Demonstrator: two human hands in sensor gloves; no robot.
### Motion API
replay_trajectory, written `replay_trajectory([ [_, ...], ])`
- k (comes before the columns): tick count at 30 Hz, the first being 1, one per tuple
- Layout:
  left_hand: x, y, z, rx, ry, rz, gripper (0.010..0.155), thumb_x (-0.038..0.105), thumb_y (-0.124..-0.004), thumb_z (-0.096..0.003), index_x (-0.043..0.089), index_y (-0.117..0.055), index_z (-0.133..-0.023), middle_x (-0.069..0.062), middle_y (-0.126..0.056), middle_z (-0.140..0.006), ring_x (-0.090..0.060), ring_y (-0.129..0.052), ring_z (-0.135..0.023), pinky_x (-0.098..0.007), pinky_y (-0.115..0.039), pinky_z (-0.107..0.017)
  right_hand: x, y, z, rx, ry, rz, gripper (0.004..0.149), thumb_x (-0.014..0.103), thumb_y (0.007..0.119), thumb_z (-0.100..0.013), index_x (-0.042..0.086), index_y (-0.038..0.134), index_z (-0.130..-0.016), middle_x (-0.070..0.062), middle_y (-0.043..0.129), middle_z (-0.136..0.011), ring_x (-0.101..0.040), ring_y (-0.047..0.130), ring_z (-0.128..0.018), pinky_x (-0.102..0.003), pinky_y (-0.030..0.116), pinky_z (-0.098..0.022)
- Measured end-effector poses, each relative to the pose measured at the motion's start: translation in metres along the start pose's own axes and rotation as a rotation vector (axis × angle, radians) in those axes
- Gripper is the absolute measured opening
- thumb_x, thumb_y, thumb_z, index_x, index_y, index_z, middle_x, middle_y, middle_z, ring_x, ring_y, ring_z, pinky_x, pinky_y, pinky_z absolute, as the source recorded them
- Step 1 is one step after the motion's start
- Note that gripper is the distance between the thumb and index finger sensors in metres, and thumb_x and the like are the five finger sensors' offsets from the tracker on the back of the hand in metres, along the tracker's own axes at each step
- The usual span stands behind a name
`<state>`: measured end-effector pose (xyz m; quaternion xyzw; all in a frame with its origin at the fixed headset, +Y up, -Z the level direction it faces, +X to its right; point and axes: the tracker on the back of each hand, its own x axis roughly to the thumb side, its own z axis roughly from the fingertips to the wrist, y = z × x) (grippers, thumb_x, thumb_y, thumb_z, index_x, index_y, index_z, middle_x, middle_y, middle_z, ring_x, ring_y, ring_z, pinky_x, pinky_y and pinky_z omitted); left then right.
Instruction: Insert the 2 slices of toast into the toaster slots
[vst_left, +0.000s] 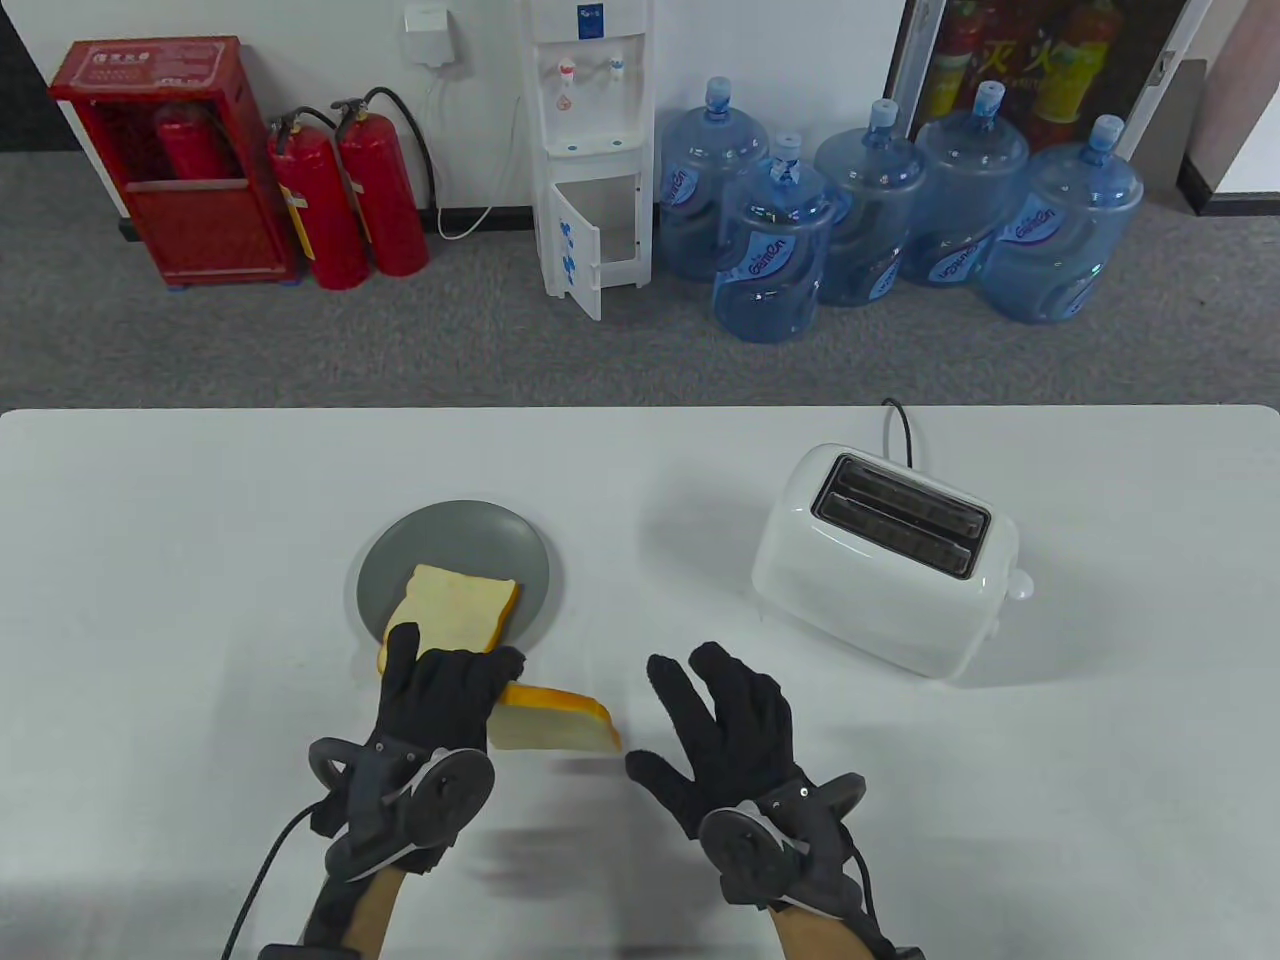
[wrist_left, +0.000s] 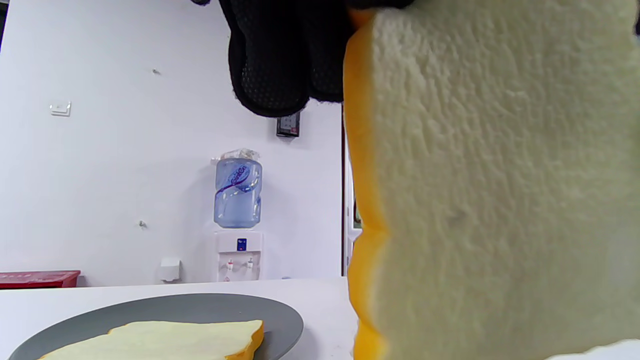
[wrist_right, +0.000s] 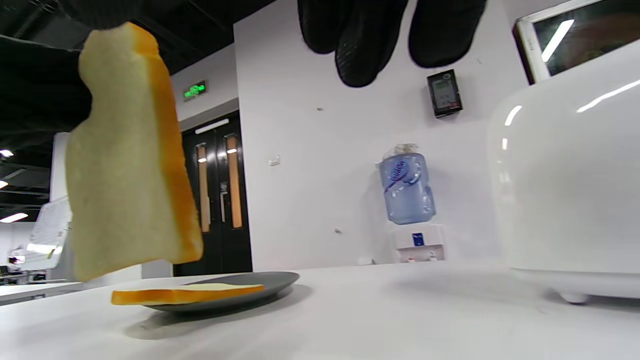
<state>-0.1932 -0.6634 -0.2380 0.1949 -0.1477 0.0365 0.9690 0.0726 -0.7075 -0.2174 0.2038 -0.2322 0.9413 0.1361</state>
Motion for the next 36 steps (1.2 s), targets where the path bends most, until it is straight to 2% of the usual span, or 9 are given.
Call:
replay_trajectory([
  [10,0.011,-0.002,0.001,0.012,-0.079,-0.015,0.047,0.027,-0.057,-0.0551,0.038,-0.065,-0.100,0.008,-0.083,-0.087,-0.021,-0.087,-0.087,-0.053,-0.040,-0.084,0.016,-0.013,0.001,-0.127,-0.129,-0.044,0.082,0.069,0.060,-0.060,0.042,0.007,-0.117,-0.016,0.037,-0.125,-0.026,0.072,-0.105,-0.053,0.067,-0.079],
  [17,0.028,0.002,0.003,0.035,-0.142,-0.014,0.047,0.027,-0.057,-0.0551,0.037,-0.065,-0.101,0.008,-0.083,-0.087,-0.021,-0.087,-0.087,-0.053,-0.040,-0.084,0.027,-0.012,0.002,-0.132,-0.183,-0.042,0.080,0.064,0.067,-0.060,0.042,0.016,-0.117,-0.015,0.044,-0.123,-0.019,0.082,-0.100,-0.047,0.076,-0.077],
  [22,0.035,0.003,0.004,0.027,-0.163,-0.006,0.047,0.027,-0.057,-0.0552,0.037,-0.065,-0.101,0.007,-0.083,-0.087,-0.021,-0.087,-0.087,-0.054,-0.040,-0.084,0.031,-0.011,0.003,-0.136,-0.205,-0.041,0.076,0.058,0.071,-0.061,0.041,0.023,-0.117,-0.012,0.051,-0.121,-0.012,0.089,-0.095,-0.041,0.081,-0.074],
  [27,0.036,0.000,0.004,0.007,-0.168,0.005,0.047,0.027,-0.057,-0.0552,0.037,-0.065,-0.101,0.008,-0.083,-0.087,-0.021,-0.088,-0.087,-0.055,-0.039,-0.084,0.033,-0.012,0.003,-0.146,-0.213,-0.047,0.066,0.044,0.076,-0.064,0.041,0.035,-0.115,-0.008,0.065,-0.114,-0.006,0.097,-0.083,-0.035,0.087,-0.068],
  [31,0.037,-0.001,0.004,-0.012,-0.173,0.022,0.048,0.028,-0.057,-0.0554,0.037,-0.065,-0.101,0.008,-0.083,-0.087,-0.021,-0.087,-0.088,-0.058,-0.038,-0.083,0.036,-0.013,0.004,-0.168,-0.239,-0.047,0.061,0.036,0.080,-0.063,0.040,0.045,-0.113,-0.006,0.069,-0.111,-0.008,0.102,-0.077,-0.034,0.091,-0.064],
  [36,0.036,-0.001,0.004,-0.024,-0.189,0.033,0.048,0.028,-0.057,-0.0554,0.037,-0.065,-0.102,0.008,-0.083,-0.086,-0.021,-0.088,-0.087,-0.058,-0.037,-0.083,0.037,-0.013,0.004,-0.160,-0.241,-0.073,0.056,0.034,0.081,-0.063,0.039,0.052,-0.111,-0.006,0.071,-0.109,-0.009,0.104,-0.074,-0.036,0.092,-0.063],
])
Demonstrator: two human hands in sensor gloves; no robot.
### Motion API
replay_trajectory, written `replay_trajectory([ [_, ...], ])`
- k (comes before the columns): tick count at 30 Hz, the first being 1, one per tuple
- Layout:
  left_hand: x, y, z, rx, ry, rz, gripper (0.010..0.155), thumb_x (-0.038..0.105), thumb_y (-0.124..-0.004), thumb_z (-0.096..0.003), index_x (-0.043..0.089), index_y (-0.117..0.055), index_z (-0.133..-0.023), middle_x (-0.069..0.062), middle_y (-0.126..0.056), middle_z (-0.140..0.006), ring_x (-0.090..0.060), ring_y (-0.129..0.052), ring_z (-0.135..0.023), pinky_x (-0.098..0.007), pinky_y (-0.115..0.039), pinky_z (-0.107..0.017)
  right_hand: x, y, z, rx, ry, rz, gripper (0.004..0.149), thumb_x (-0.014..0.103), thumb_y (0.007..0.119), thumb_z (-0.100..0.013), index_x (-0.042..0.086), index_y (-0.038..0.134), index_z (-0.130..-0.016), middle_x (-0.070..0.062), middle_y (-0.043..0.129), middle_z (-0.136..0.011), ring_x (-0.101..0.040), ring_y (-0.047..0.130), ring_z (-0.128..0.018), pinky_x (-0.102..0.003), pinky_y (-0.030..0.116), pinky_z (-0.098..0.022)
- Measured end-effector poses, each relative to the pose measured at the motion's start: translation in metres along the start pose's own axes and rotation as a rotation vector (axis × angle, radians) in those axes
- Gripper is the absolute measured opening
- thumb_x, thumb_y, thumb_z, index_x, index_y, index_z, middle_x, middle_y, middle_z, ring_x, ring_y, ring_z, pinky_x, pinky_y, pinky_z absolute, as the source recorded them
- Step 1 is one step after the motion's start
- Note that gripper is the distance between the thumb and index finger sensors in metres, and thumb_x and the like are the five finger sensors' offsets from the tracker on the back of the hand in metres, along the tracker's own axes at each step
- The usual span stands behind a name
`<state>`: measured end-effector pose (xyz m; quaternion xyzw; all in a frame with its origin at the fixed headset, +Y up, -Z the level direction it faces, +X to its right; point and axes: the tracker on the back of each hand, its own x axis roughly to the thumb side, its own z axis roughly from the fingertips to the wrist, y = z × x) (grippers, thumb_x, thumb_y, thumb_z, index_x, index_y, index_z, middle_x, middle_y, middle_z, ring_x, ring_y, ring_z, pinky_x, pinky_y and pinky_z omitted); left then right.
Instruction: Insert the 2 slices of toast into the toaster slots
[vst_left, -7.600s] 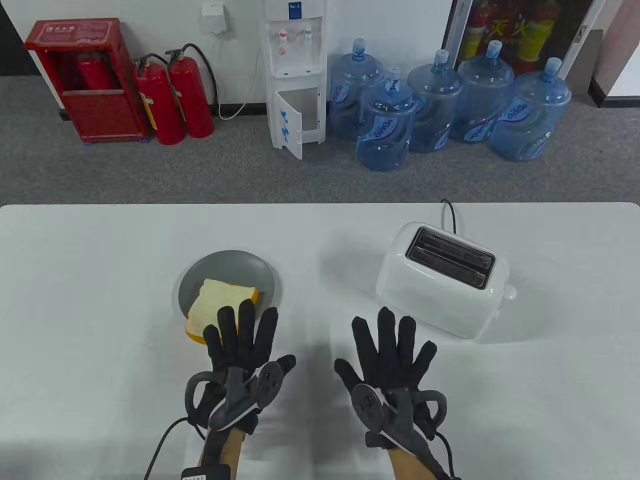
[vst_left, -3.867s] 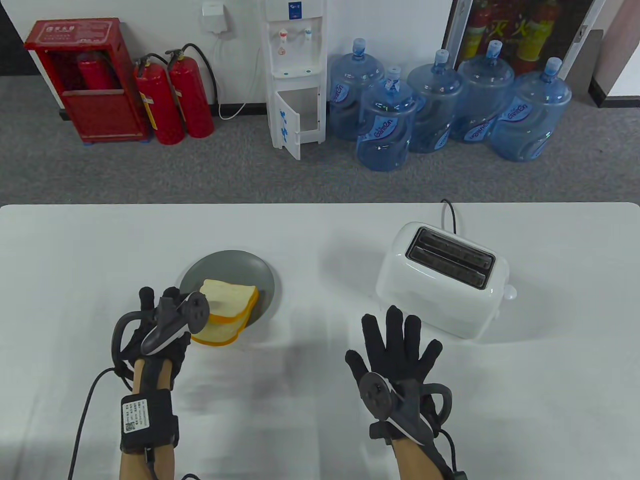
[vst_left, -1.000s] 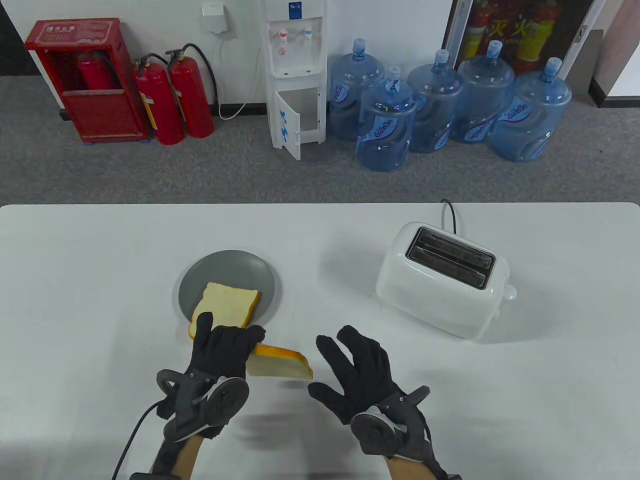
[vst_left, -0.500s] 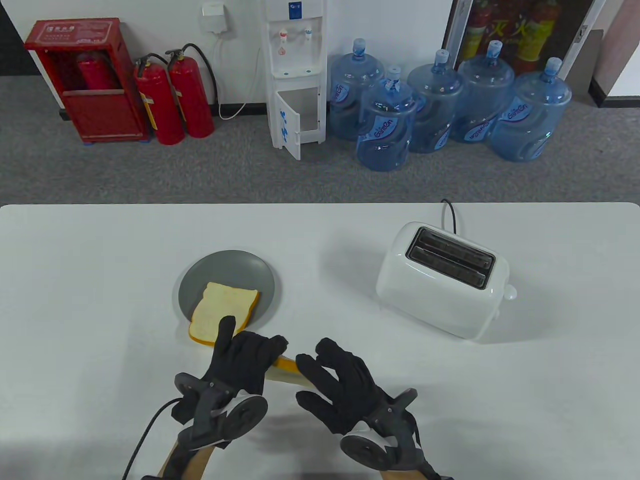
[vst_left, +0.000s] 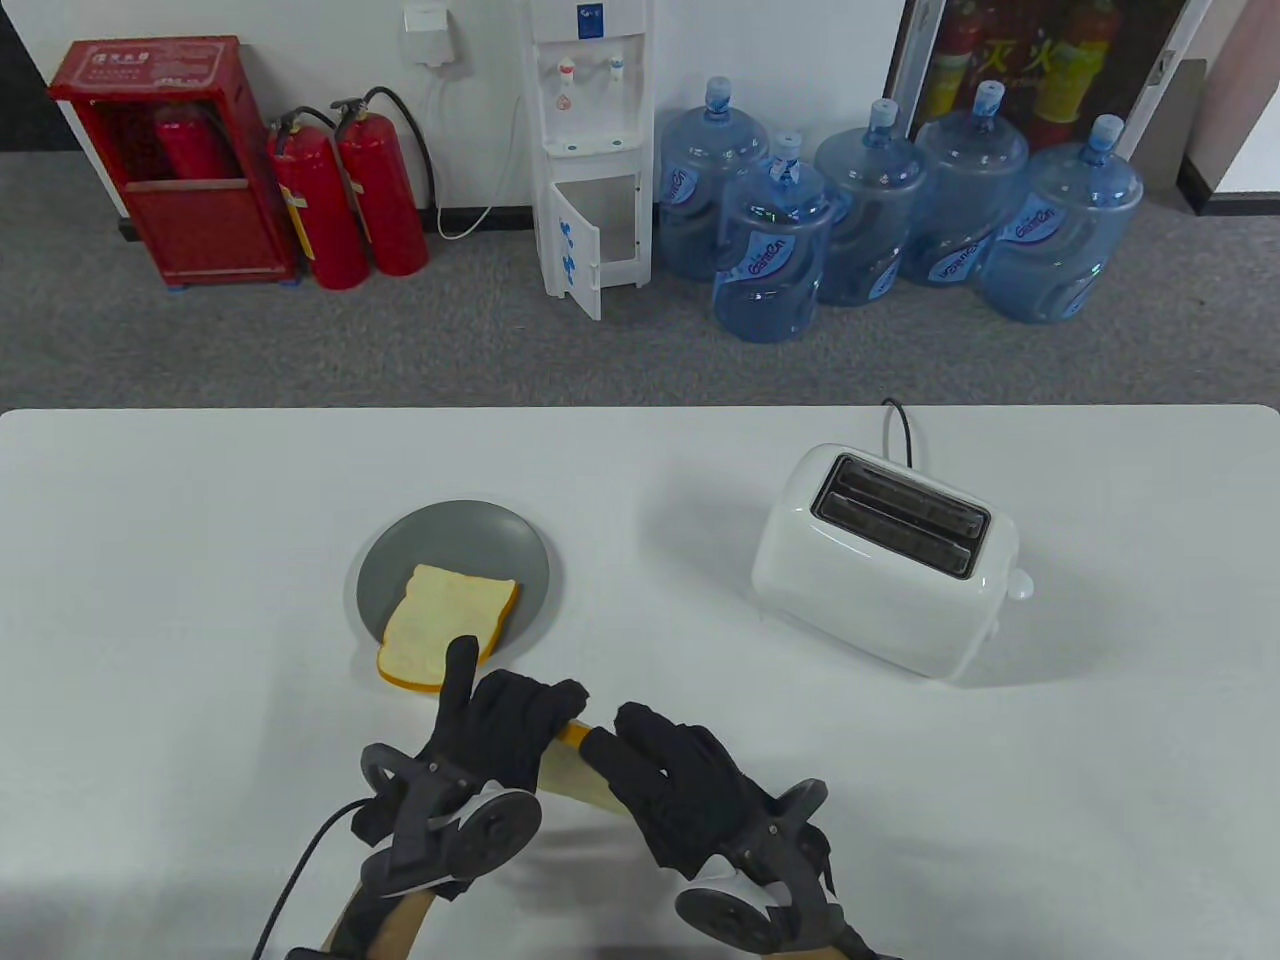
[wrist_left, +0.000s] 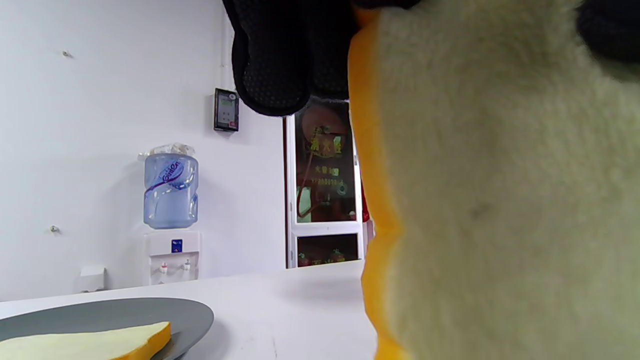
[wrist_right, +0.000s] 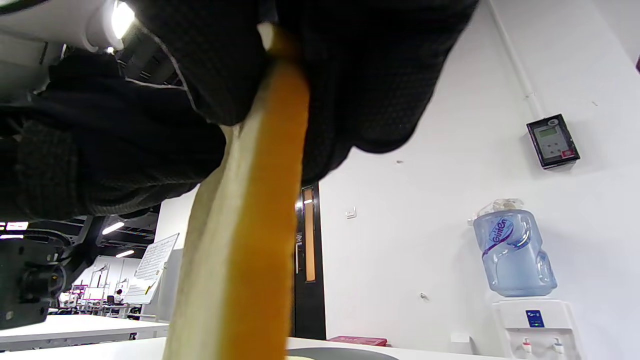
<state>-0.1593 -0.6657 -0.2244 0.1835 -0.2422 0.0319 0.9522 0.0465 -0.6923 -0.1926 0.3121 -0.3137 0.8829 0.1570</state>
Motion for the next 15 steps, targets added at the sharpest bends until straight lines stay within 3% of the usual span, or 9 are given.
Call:
replay_trajectory([
  [15,-0.0003,-0.0018,0.0035,0.027,-0.047,0.134,0.054,0.035,-0.058,-0.0569,0.033,-0.055,-0.110,0.009,-0.079,-0.099,-0.021,-0.085,-0.101,-0.063,-0.034,-0.081,-0.0075,-0.0076,0.0038,-0.091,0.054,-0.013,0.049,0.034,0.090,-0.059,0.031,0.069,-0.102,-0.004,0.083,-0.097,-0.007,0.110,-0.059,-0.032,0.099,-0.054],
])
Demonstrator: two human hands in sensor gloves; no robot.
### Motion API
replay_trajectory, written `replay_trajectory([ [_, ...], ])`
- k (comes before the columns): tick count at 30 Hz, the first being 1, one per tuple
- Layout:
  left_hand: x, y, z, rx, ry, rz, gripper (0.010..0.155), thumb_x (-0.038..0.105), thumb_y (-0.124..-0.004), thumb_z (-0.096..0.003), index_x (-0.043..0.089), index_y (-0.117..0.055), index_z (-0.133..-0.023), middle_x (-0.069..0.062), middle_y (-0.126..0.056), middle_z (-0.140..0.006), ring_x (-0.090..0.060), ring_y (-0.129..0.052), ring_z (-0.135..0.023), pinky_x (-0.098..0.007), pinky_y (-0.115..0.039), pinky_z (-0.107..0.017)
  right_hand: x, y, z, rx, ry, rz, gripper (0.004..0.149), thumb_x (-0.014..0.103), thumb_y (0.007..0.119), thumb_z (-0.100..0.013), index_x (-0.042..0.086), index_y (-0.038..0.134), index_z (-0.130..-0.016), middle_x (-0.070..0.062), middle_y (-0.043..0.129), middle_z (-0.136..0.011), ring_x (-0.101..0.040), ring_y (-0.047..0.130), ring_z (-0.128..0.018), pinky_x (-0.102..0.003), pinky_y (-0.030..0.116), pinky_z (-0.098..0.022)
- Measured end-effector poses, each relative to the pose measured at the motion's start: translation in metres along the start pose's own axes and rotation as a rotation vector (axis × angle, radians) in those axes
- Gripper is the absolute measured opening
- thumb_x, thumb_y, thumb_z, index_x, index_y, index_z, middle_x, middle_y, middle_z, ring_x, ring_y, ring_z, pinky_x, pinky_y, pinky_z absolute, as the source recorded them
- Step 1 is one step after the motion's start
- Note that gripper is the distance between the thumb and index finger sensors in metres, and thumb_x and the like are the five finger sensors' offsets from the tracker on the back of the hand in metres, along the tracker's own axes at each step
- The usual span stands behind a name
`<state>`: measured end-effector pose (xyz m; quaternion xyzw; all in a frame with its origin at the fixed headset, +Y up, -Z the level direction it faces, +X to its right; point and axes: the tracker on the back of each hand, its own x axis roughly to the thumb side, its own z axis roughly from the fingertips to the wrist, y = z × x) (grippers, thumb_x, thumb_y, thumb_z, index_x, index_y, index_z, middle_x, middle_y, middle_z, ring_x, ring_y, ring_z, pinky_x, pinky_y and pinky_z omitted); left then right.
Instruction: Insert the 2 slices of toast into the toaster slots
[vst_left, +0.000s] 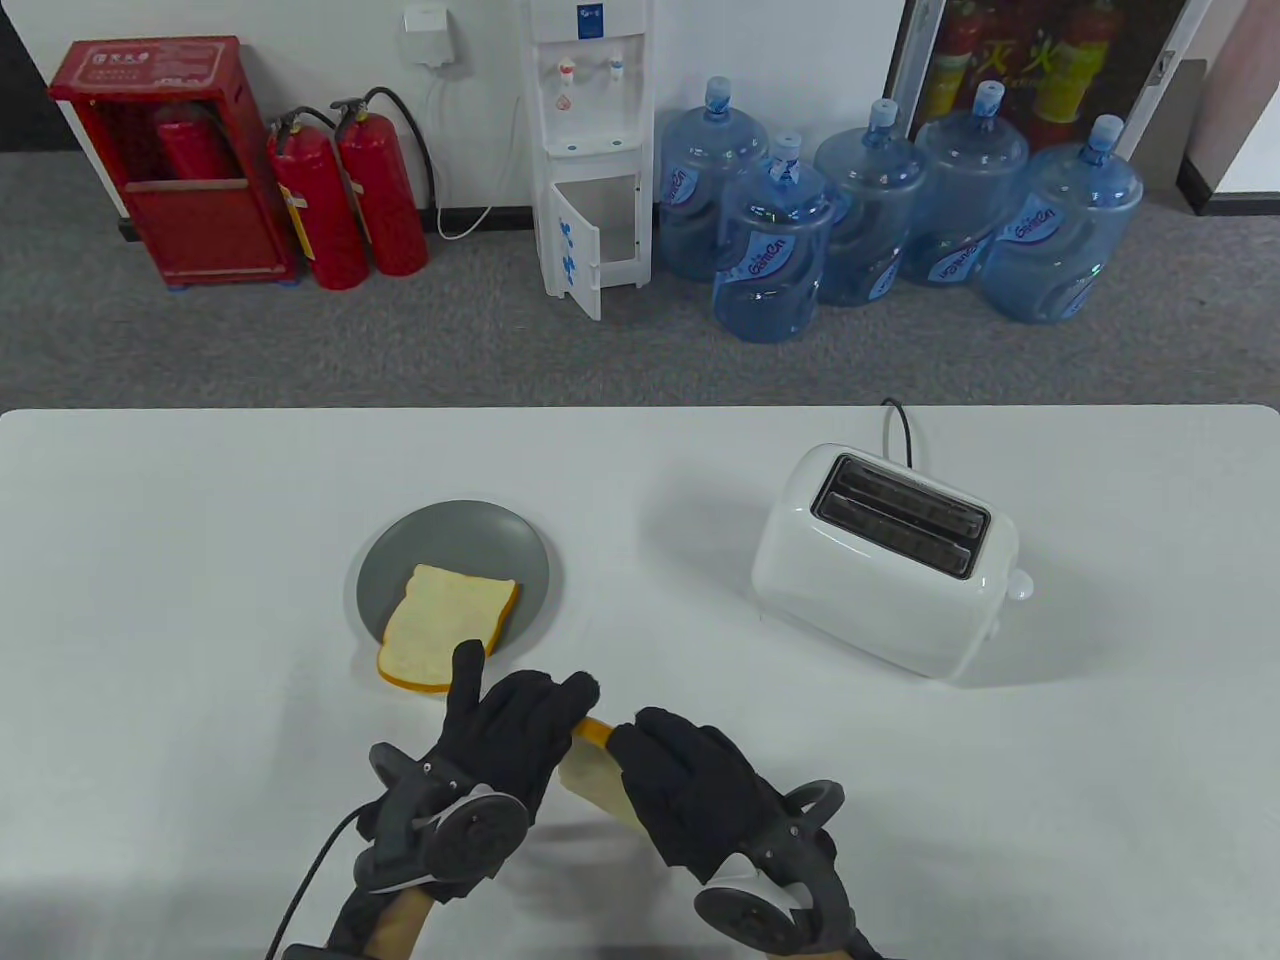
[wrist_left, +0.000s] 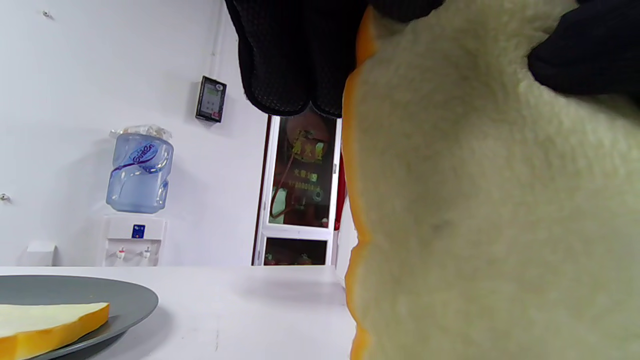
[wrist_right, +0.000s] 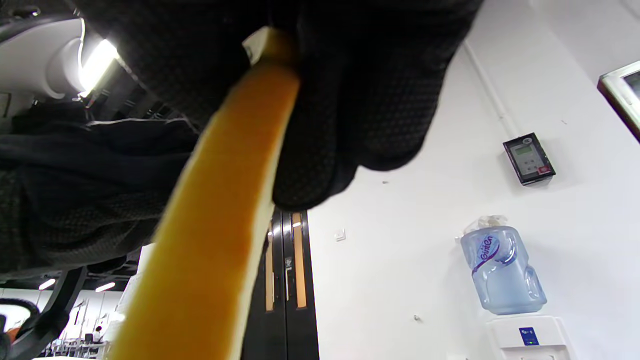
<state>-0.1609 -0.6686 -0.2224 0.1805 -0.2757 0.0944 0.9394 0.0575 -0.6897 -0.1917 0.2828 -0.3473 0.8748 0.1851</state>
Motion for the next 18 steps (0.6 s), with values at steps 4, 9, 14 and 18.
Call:
replay_trajectory([
  [4,0.002,0.003,0.001,0.018,-0.015,-0.034,0.052,0.035,-0.058,-0.0568,0.033,-0.057,-0.109,0.010,-0.080,-0.097,-0.021,-0.086,-0.100,-0.063,-0.034,-0.081,0.000,-0.001,0.000,0.000,0.004,-0.011,0.049,0.035,0.090,-0.059,0.031,0.069,-0.102,-0.005,0.083,-0.096,-0.006,0.111,-0.058,-0.032,0.099,-0.053],
  [9,-0.003,0.004,0.002,0.029,-0.001,0.004,0.053,0.035,-0.058,-0.0570,0.033,-0.055,-0.110,0.010,-0.080,-0.098,-0.021,-0.086,-0.101,-0.063,-0.034,-0.081,0.002,-0.001,0.000,-0.009,-0.001,-0.013,0.050,0.035,0.090,-0.059,0.030,0.068,-0.103,-0.005,0.083,-0.096,-0.006,0.110,-0.058,-0.031,0.099,-0.053],
  [14,-0.012,0.008,0.004,0.059,0.047,-0.021,0.056,0.047,-0.060,-0.0565,0.033,-0.056,-0.111,0.009,-0.079,-0.101,-0.023,-0.083,-0.104,-0.063,-0.034,-0.081,-0.002,-0.001,0.001,-0.019,0.027,0.007,0.051,0.036,0.090,-0.059,0.029,0.066,-0.104,-0.005,0.083,-0.096,-0.006,0.110,-0.058,-0.031,0.099,-0.053],
  [18,-0.020,0.011,0.006,0.089,0.104,-0.084,0.060,0.052,-0.057,-0.0562,0.032,-0.053,-0.113,0.006,-0.071,-0.111,-0.028,-0.072,-0.113,-0.064,-0.033,-0.080,-0.004,-0.003,0.000,-0.024,0.036,0.014,0.052,0.036,0.089,-0.059,0.029,0.066,-0.104,-0.005,0.082,-0.096,-0.006,0.110,-0.059,-0.031,0.099,-0.053],
])
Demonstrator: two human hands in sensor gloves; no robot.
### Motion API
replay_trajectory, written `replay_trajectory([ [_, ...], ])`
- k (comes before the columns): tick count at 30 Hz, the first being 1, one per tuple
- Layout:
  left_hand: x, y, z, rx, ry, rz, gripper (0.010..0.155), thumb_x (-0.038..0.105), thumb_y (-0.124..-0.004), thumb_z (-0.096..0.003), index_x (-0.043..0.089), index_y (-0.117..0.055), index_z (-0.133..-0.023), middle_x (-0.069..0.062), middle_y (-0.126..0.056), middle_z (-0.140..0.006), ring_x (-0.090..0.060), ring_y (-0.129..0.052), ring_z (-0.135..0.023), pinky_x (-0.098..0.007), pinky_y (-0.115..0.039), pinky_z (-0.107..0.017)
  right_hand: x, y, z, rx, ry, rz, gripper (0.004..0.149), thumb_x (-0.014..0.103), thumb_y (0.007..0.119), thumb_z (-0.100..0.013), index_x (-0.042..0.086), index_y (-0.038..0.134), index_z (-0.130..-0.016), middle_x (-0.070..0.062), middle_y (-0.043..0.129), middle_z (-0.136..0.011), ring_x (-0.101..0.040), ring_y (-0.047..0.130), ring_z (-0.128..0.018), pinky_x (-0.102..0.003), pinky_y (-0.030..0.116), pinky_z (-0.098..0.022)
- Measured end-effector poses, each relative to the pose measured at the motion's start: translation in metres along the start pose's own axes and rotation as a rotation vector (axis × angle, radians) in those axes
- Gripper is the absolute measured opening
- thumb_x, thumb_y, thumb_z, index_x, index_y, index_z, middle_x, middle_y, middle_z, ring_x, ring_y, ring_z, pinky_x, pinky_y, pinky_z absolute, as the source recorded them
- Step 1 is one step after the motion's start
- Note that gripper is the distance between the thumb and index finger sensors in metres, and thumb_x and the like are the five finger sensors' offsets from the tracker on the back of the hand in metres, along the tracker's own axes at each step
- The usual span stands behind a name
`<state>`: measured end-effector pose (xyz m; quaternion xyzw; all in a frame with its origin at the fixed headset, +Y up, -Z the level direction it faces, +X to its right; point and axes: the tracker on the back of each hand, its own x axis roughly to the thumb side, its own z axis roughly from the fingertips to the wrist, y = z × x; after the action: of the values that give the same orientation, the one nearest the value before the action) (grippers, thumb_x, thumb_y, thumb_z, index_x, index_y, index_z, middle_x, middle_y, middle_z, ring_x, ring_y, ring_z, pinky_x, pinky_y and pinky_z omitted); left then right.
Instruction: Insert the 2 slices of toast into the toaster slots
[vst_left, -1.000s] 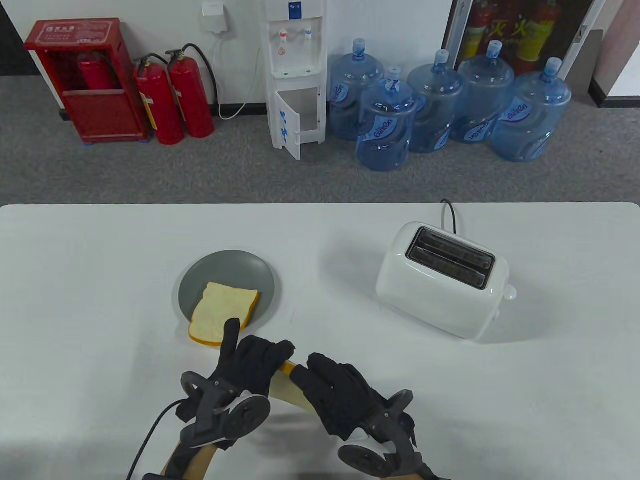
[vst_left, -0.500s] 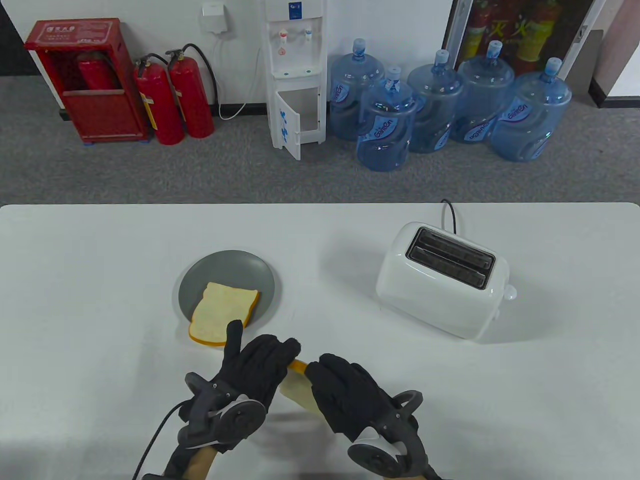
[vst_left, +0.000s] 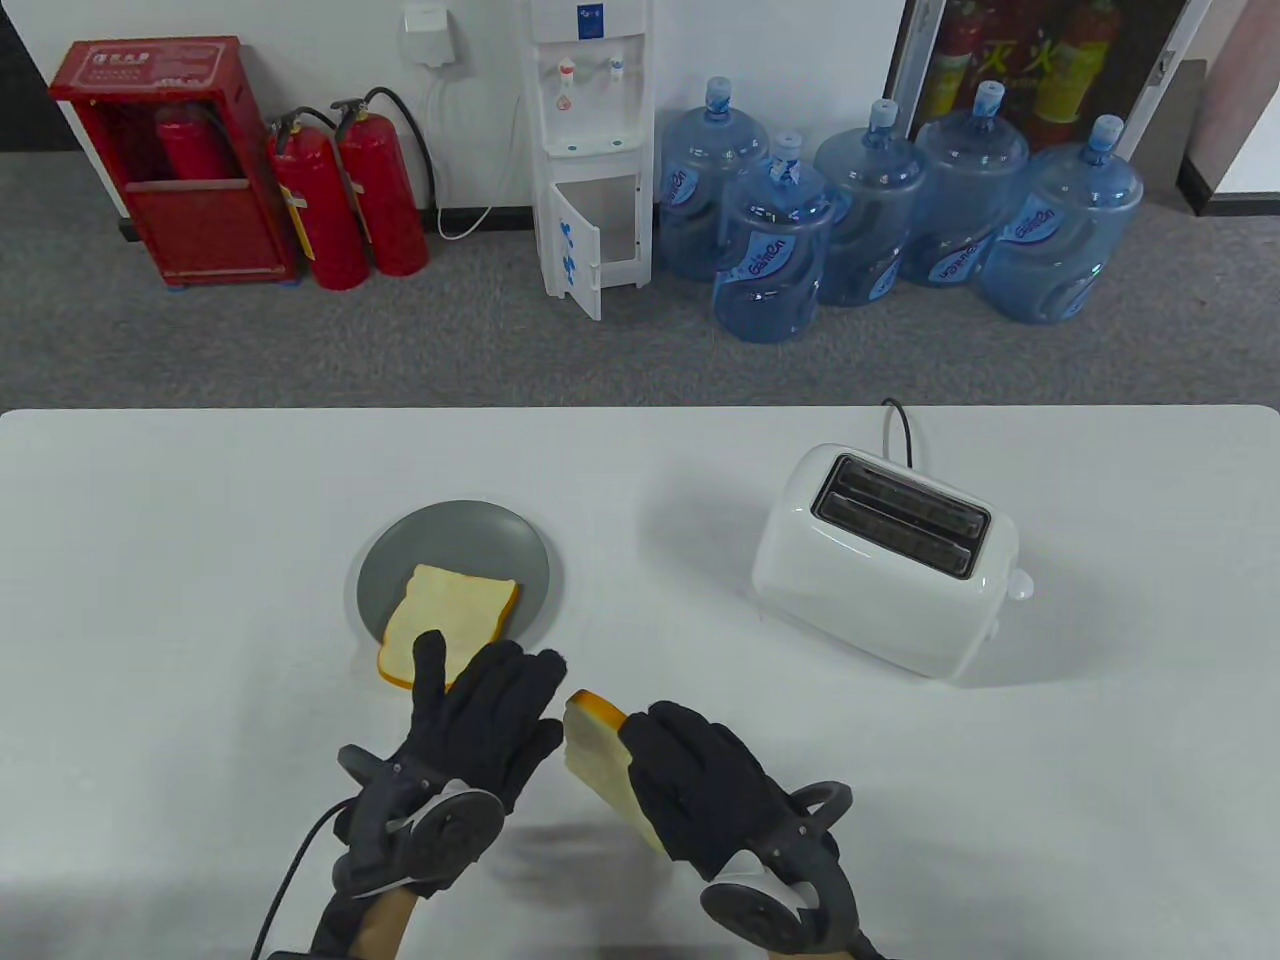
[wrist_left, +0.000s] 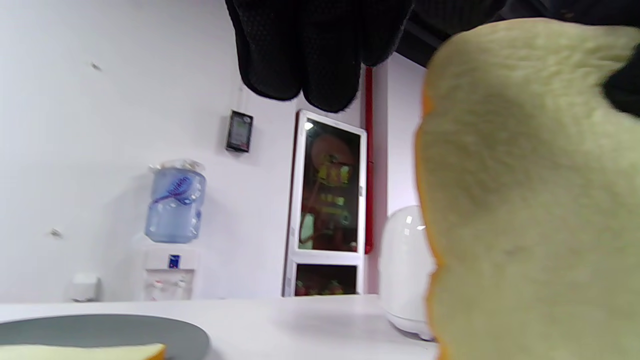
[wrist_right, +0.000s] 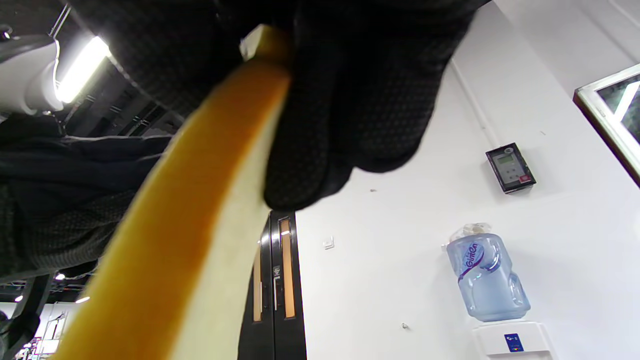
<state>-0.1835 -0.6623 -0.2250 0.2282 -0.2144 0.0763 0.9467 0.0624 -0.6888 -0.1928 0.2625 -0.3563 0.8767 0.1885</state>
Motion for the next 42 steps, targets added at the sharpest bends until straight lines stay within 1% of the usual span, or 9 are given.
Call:
replay_trajectory([
  [4,-0.008,0.001,0.000,-0.033,0.044,-0.058,0.064,0.056,-0.048,-0.0554,0.034,-0.049,-0.115,0.003,-0.059,-0.120,-0.032,-0.058,-0.119,-0.065,-0.030,-0.080,0.001,-0.001,0.000,0.003,-0.004,0.012,0.052,0.036,0.089,-0.059,0.028,0.065,-0.104,-0.005,0.082,-0.097,-0.006,0.110,-0.060,-0.032,0.099,-0.054],
  [8,-0.019,0.001,0.001,-0.041,0.137,-0.081,0.066,0.058,-0.045,-0.0554,0.035,-0.041,-0.118,-0.001,-0.045,-0.126,-0.037,-0.042,-0.122,-0.066,-0.026,-0.079,0.001,-0.002,-0.001,0.004,-0.006,0.018,0.052,0.036,0.089,-0.059,0.029,0.064,-0.105,-0.005,0.081,-0.097,-0.006,0.110,-0.060,-0.032,0.099,-0.054],
  [12,-0.033,-0.001,0.003,-0.077,0.231,-0.105,0.069,0.059,-0.043,-0.0554,0.037,-0.032,-0.119,-0.003,-0.033,-0.128,-0.041,-0.027,-0.121,-0.067,-0.022,-0.078,0.001,-0.002,-0.002,0.005,-0.002,0.017,0.052,0.035,0.088,-0.060,0.029,0.063,-0.105,-0.005,0.081,-0.097,-0.007,0.110,-0.061,-0.033,0.098,-0.054],
  [17,-0.052,-0.009,0.006,-0.120,0.321,-0.139,0.069,0.060,-0.042,-0.0554,0.037,-0.028,-0.119,-0.005,-0.025,-0.128,-0.042,-0.016,-0.116,-0.065,-0.019,-0.077,0.002,-0.003,-0.003,0.010,-0.008,0.025,0.053,0.034,0.088,-0.060,0.029,0.061,-0.106,-0.005,0.080,-0.099,-0.009,0.109,-0.063,-0.036,0.097,-0.055],
  [21,-0.061,-0.019,0.011,-0.172,0.392,-0.129,0.069,0.061,-0.042,-0.0553,0.038,-0.025,-0.119,-0.005,-0.021,-0.127,-0.042,-0.012,-0.115,-0.063,-0.016,-0.076,0.002,-0.004,-0.003,0.007,-0.006,0.028,0.053,0.034,0.087,-0.061,0.030,0.060,-0.106,-0.005,0.079,-0.099,-0.010,0.109,-0.064,-0.037,0.097,-0.055],
  [26,-0.063,-0.026,0.011,-0.227,0.405,-0.176,0.070,0.061,-0.041,-0.0553,0.038,-0.023,-0.119,-0.006,-0.018,-0.127,-0.042,-0.010,-0.114,-0.063,-0.015,-0.076,0.002,-0.004,-0.003,0.011,-0.009,0.028,0.053,0.033,0.087,-0.061,0.030,0.060,-0.106,-0.004,0.079,-0.100,-0.012,0.109,-0.066,-0.039,0.096,-0.056],
  [37,-0.084,-0.039,0.018,-0.328,0.488,-0.169,0.071,0.062,-0.039,-0.0549,0.038,-0.021,-0.119,-0.006,-0.016,-0.127,-0.042,-0.007,-0.113,-0.064,-0.014,-0.075,0.006,-0.004,-0.003,0.021,-0.030,0.025,0.052,0.030,0.086,-0.061,0.031,0.060,-0.105,-0.005,0.078,-0.100,-0.014,0.108,-0.069,-0.041,0.095,-0.058],
  [41,-0.089,-0.038,0.019,-0.340,0.508,-0.153,0.070,0.062,-0.038,-0.0548,0.039,-0.020,-0.119,-0.006,-0.015,-0.126,-0.041,-0.007,-0.113,-0.064,-0.013,-0.075,0.005,-0.004,-0.004,0.032,-0.026,0.039,0.052,0.030,0.086,-0.061,0.031,0.059,-0.106,-0.004,0.078,-0.101,-0.015,0.107,-0.070,-0.042,0.094,-0.059],
  [42,-0.090,-0.036,0.019,-0.330,0.509,-0.153,0.070,0.062,-0.038,-0.0547,0.039,-0.020,-0.119,-0.006,-0.015,-0.126,-0.041,-0.007,-0.113,-0.064,-0.014,-0.075,0.005,-0.005,-0.005,0.033,-0.012,0.008,0.052,0.030,0.086,-0.061,0.031,0.059,-0.106,-0.005,0.077,-0.101,-0.015,0.107,-0.071,-0.043,0.093,-0.059],
])
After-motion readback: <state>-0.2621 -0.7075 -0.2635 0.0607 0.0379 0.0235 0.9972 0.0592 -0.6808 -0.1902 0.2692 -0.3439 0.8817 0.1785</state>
